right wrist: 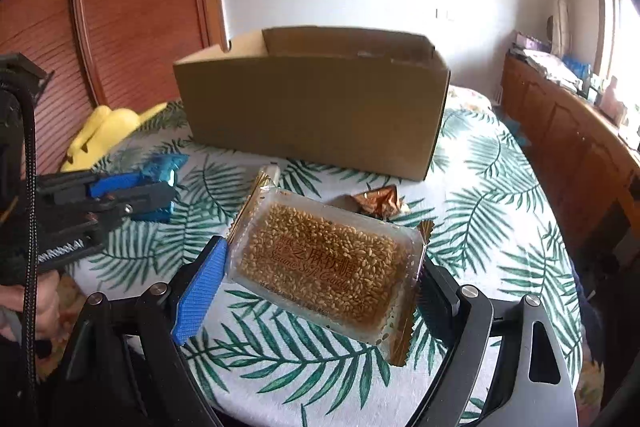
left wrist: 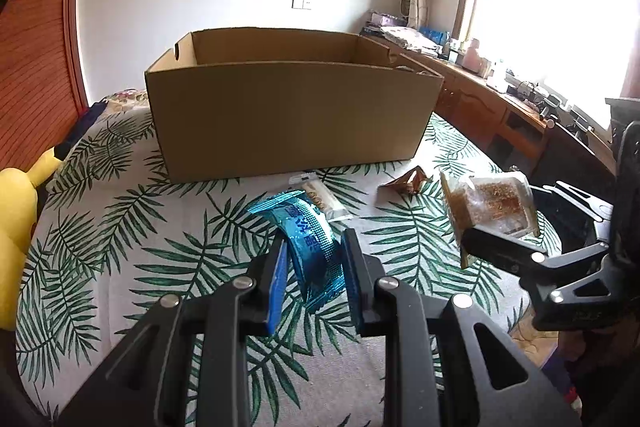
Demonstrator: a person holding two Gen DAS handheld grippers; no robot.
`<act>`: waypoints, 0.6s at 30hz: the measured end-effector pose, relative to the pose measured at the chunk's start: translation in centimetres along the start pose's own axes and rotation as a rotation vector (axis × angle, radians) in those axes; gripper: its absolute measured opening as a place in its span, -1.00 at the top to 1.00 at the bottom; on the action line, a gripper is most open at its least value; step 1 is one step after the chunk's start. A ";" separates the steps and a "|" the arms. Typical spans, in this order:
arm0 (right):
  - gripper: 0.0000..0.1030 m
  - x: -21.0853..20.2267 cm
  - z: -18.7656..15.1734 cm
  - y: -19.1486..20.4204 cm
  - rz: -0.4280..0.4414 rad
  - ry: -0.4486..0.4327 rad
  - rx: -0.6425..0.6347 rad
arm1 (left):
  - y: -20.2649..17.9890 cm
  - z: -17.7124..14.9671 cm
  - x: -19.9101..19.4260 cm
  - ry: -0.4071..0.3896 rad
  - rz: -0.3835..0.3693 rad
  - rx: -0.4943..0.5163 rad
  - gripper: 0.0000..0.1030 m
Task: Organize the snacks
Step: 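Carry both snacks over the box and open both tools to release them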
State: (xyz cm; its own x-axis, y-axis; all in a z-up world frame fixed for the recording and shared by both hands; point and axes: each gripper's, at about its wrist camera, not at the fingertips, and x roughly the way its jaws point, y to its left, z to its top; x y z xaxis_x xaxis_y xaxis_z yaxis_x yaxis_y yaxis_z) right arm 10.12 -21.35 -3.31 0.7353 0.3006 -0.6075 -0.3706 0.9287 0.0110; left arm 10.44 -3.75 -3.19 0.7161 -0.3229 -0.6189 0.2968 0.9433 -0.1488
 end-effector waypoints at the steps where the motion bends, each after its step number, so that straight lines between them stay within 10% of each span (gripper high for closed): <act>1: -0.71 -0.3 0.1 0.0 0.002 -0.008 0.002 | 0.0 0.0 -0.1 -0.004 -0.001 0.001 0.55; 18: -0.71 -3.8 4.0 0.5 0.010 -0.130 -0.028 | -0.7 4.3 -1.9 -0.087 -0.029 0.049 0.55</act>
State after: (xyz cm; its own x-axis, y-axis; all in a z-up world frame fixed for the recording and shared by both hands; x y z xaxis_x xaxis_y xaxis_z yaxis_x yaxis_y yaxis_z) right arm 9.45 -21.16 2.17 0.7981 0.3370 -0.4994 -0.3926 0.9197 -0.0068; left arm 11.55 -4.15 1.40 0.7584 -0.3575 -0.5451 0.3472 0.9292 -0.1264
